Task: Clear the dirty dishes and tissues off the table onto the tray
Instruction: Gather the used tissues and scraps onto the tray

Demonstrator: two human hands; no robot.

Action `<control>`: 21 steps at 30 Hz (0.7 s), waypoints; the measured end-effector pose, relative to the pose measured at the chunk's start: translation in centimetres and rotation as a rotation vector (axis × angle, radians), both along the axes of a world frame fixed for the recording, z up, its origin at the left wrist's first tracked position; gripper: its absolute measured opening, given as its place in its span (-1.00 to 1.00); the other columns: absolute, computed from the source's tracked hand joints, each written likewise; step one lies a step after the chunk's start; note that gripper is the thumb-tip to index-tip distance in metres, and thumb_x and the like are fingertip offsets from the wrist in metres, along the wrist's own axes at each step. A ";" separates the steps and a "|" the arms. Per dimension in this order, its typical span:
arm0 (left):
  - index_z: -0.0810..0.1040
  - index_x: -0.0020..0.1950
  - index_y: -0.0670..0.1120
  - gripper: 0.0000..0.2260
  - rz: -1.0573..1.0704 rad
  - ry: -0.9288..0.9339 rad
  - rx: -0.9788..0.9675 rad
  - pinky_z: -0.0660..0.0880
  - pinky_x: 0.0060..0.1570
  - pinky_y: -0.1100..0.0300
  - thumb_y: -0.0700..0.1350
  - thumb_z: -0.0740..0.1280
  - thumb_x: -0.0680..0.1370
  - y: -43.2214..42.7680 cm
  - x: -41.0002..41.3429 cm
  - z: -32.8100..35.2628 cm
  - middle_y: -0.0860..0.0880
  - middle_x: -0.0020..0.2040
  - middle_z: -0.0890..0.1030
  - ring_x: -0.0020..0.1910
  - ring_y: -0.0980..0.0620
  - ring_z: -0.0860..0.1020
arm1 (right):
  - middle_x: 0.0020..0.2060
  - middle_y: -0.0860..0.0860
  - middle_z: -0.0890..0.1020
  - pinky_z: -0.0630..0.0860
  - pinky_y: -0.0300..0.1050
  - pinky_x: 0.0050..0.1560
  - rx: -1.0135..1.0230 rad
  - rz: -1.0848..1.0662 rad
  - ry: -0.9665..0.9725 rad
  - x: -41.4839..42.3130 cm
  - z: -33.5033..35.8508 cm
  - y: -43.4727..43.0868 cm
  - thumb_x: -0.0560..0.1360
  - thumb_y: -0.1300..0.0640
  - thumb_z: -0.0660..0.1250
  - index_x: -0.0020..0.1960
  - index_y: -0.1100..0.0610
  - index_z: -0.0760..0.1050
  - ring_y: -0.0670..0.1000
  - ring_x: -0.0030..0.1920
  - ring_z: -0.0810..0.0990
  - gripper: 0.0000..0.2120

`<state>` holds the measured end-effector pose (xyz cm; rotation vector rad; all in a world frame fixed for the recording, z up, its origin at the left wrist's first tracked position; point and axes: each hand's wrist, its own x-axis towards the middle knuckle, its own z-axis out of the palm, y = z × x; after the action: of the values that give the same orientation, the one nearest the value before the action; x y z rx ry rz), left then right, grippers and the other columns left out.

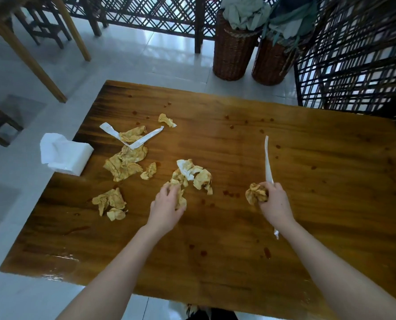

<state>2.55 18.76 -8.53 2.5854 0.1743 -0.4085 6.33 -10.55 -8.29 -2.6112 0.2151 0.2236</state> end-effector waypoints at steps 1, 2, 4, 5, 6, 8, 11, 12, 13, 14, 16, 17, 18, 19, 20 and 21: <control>0.14 0.53 0.06 -0.38 -0.009 0.025 0.026 0.28 0.38 -0.10 0.02 0.34 0.54 -0.1 0.8 -0.2 -0.09 0.54 0.09 0.48 -0.12 0.17 | -0.01 0.01 0.45 0.52 -0.05 0.05 0.011 -0.020 -0.002 -0.8 -0.1 -0.6 0.43 0.35 0.34 0.21 0.06 0.49 0.07 0.06 0.47 -0.61; 0.08 0.54 0.09 -0.32 -0.020 0.048 0.050 0.24 0.40 -0.14 0.05 0.36 0.52 -0.2 1.7 -0.3 -0.09 0.56 0.01 0.51 -0.14 0.10 | -0.03 0.00 0.45 0.51 -0.04 0.03 0.022 -0.042 -0.008 -1.4 -0.2 -1.1 0.43 0.35 0.33 0.19 0.06 0.49 0.07 0.05 0.47 -0.62; -0.01 0.55 0.12 -0.21 -0.025 0.091 0.059 0.20 0.41 -0.20 0.13 0.40 0.47 -0.5 3.6 -0.6 -0.07 0.58 -0.11 0.54 -0.15 -0.01 | -0.05 0.00 0.45 0.49 -0.06 0.03 0.034 -0.074 -0.020 -2.5 -0.3 -1.8 0.44 0.35 0.33 0.17 0.06 0.51 0.06 0.03 0.47 -0.65; -0.04 0.56 0.13 -0.17 -0.017 0.111 0.038 0.18 0.41 -0.20 0.16 0.41 0.46 -0.7 4.4 -0.7 -0.07 0.57 -0.15 0.54 -0.15 -0.05 | -0.05 0.00 0.46 0.49 -0.07 0.04 0.038 -0.084 -0.024 -3.0 -0.3 -1.9 0.44 0.34 0.34 0.17 0.07 0.51 0.05 0.03 0.48 -0.65; -0.06 0.56 0.13 -0.14 -0.004 0.128 0.007 0.16 0.42 -0.19 0.19 0.41 0.44 -1.1 5.0 -0.8 -0.07 0.57 -0.17 0.54 -0.16 -0.07 | -0.04 0.00 0.46 0.50 -0.07 0.05 0.040 -0.092 -0.023 -3.4 -0.3 -2.0 0.44 0.34 0.35 0.18 0.07 0.51 0.04 0.03 0.48 -0.65; -0.09 0.57 0.11 -0.10 0.023 0.150 -0.039 0.10 0.44 -0.15 0.21 0.42 0.43 -2.3 6.0 -1.1 -0.07 0.57 -0.20 0.54 -0.16 -0.09 | -0.03 -0.01 0.45 0.49 -0.11 0.06 0.046 -0.122 -0.010 -4.2 -0.4 -1.9 0.44 0.34 0.37 0.20 0.08 0.50 0.03 0.05 0.47 -0.63; -0.14 0.56 0.10 -0.05 0.024 0.151 -0.012 0.08 0.44 -0.16 0.22 0.43 0.41 -4.2 6.9 -1.6 -0.10 0.57 -0.21 0.54 -0.17 -0.14 | -0.01 -0.02 0.43 0.48 -0.12 0.07 0.063 -0.144 0.011 -5.0 -0.3 -1.8 0.44 0.33 0.37 0.22 0.07 0.48 0.02 0.08 0.45 -0.61; -0.14 0.56 0.10 -0.05 0.023 0.155 0.008 0.08 0.44 -0.17 0.22 0.43 0.41 -4.7 7.1 -1.7 -0.10 0.57 -0.21 0.54 -0.17 -0.15 | -0.01 -0.03 0.42 0.49 -0.11 0.07 0.067 -0.142 0.017 -5.1 -0.2 -1.9 0.45 0.33 0.37 0.23 0.07 0.48 0.02 0.08 0.45 -0.61; -0.13 0.56 0.10 -0.07 0.022 0.162 0.028 0.09 0.43 -0.18 0.21 0.43 0.42 -5.1 7.4 -1.7 -0.10 0.57 -0.21 0.54 -0.18 -0.14 | -0.02 -0.03 0.42 0.50 -0.09 0.08 0.068 -0.143 0.022 -5.2 -0.1 -2.1 0.45 0.32 0.37 0.23 0.06 0.48 0.01 0.08 0.45 -0.61; -0.10 0.56 0.10 -0.10 0.016 0.172 0.045 0.10 0.43 -0.18 0.19 0.43 0.43 -5.3 7.6 -1.8 -0.10 0.57 -0.19 0.54 -0.20 -0.13 | -0.02 -0.04 0.42 0.50 -0.08 0.09 0.065 -0.145 0.027 -5.3 0.0 -2.3 0.45 0.32 0.38 0.23 0.05 0.48 0.00 0.08 0.45 -0.61; 0.04 0.56 0.08 -0.22 0.000 0.167 0.064 0.14 0.42 -0.18 0.11 0.42 0.48 -5.8 7.9 -1.7 -0.12 0.56 -0.11 0.53 -0.22 -0.06 | -0.03 -0.06 0.41 0.51 -0.07 0.09 0.062 -0.161 0.034 -5.6 0.2 -3.0 0.44 0.31 0.38 0.23 0.05 0.48 -0.02 0.07 0.45 -0.60; 0.15 0.52 0.05 -0.33 0.002 0.137 0.067 0.19 0.39 -0.16 0.06 0.40 0.50 -5.9 8.1 -1.5 -0.15 0.54 -0.02 0.50 -0.22 0.01 | -0.03 -0.06 0.41 0.51 -0.08 0.08 0.065 -0.172 0.035 -5.7 0.2 -3.4 0.44 0.31 0.38 0.24 0.05 0.48 -0.02 0.07 0.45 -0.60; 0.26 0.47 0.02 -0.45 0.016 0.093 0.062 0.25 0.36 -0.13 -0.01 0.39 0.52 -6.0 8.2 -1.4 -0.17 0.50 0.09 0.46 -0.22 0.11 | -0.02 -0.06 0.41 0.52 -0.08 0.08 0.067 -0.180 0.034 -5.9 0.3 -3.8 0.44 0.32 0.38 0.24 0.06 0.48 -0.01 0.06 0.46 -0.59; 0.33 0.41 -0.02 -0.55 0.033 0.051 0.052 0.31 0.32 -0.08 -0.09 0.37 0.54 -6.1 8.2 -1.3 -0.18 0.43 0.18 0.39 -0.21 0.21 | -0.02 -0.06 0.41 0.52 -0.09 0.08 0.066 -0.184 0.032 -6.0 0.3 -4.2 0.44 0.32 0.38 0.25 0.06 0.48 -0.01 0.06 0.47 -0.59; 0.37 0.37 -0.06 -0.61 0.045 0.020 0.042 0.36 0.28 -0.03 -0.16 0.34 0.56 -6.1 8.2 -1.3 -0.17 0.37 0.25 0.32 -0.19 0.27 | -0.02 -0.06 0.41 0.52 -0.10 0.08 0.062 -0.187 0.031 -6.3 0.3 -4.6 0.44 0.32 0.38 0.25 0.06 0.48 -0.01 0.06 0.47 -0.59; 0.39 0.35 -0.09 -0.64 0.051 0.000 0.037 0.38 0.25 0.02 -0.22 0.32 0.56 -6.1 8.2 -1.2 -0.17 0.32 0.28 0.28 -0.16 0.30 | -0.03 -0.06 0.41 0.51 -0.12 0.07 0.061 -0.190 0.031 -6.5 0.3 -5.0 0.45 0.32 0.38 0.25 0.06 0.48 -0.01 0.05 0.47 -0.59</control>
<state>10.75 12.62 -9.77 2.6117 0.2489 -0.3902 -0.16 -15.52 -8.02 -2.5087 0.4568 0.2003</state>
